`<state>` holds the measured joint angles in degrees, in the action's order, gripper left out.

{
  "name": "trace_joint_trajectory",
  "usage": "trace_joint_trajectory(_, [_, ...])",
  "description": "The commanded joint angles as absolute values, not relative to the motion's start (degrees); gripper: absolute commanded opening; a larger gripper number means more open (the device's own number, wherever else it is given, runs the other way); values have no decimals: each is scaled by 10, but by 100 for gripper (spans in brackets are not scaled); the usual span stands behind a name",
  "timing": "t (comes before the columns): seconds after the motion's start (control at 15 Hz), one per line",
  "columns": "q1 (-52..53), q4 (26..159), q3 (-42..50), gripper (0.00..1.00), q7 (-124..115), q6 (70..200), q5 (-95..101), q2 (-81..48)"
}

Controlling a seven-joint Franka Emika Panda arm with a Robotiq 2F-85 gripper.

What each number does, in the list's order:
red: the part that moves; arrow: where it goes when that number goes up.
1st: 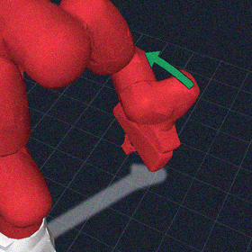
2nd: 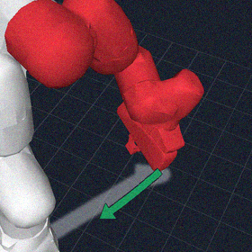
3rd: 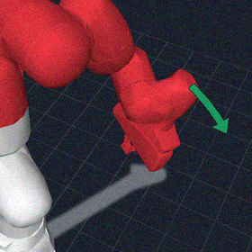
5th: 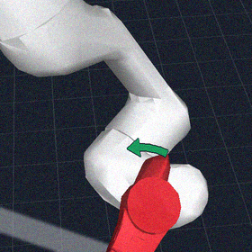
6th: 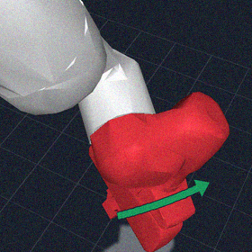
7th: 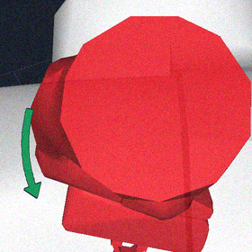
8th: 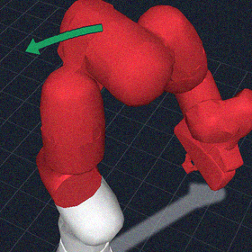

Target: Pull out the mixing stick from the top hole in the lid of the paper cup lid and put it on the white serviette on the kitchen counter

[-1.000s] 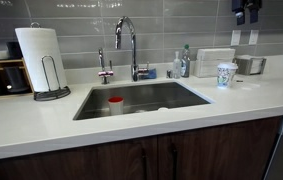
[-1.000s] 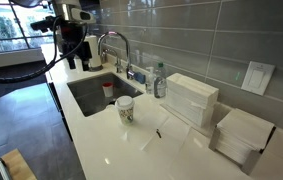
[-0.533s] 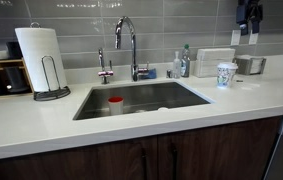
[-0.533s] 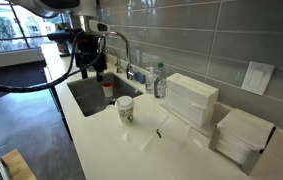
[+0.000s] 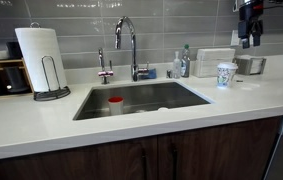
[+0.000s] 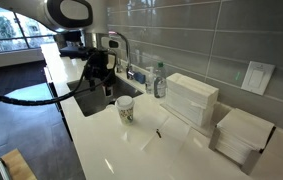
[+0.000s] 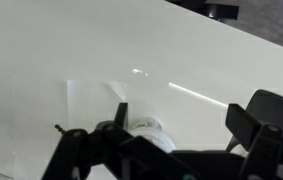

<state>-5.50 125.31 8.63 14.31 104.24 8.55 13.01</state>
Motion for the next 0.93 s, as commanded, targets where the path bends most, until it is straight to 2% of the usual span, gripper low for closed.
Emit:
trace_joint_trajectory(0.0, [-57,1252,84,100,144,1041,85,130])
trace_joint_trajectory(0.2, [-54,1250,84,100,151,1033,80,126])
trace_joint_trajectory(0.87, [-60,1243,89,100,151,1164,56,47])
